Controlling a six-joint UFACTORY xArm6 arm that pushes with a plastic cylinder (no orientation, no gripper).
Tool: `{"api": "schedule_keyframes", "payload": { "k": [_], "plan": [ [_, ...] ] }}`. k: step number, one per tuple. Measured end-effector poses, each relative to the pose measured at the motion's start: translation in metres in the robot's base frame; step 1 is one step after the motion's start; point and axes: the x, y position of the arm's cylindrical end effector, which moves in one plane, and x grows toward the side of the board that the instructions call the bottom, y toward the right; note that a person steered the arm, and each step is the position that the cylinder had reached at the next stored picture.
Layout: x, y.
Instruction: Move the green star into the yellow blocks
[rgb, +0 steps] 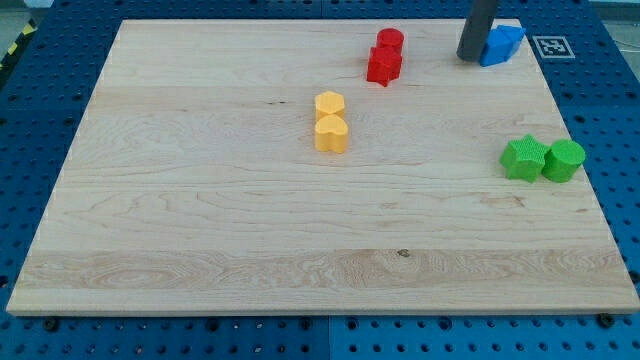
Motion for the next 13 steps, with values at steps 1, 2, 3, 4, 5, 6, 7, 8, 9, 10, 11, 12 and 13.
{"api": "schedule_keyframes", "payload": {
  "k": [1,2,3,4,5,6,7,8,9,10,11,12,13],
  "plan": [
    [0.002,-0.001],
    [0.015,-0.012],
    [0.042,-0.012],
    [0.088,-0.006],
    [0.108,0.039],
    [0.117,0.118],
    [0.133,0.143],
    [0.176,0.141],
    [0.202,0.122],
    [0.202,0.068],
    [0.202,-0.005],
    [0.202,-0.042],
    [0.197,-0.027]
  ]
}}
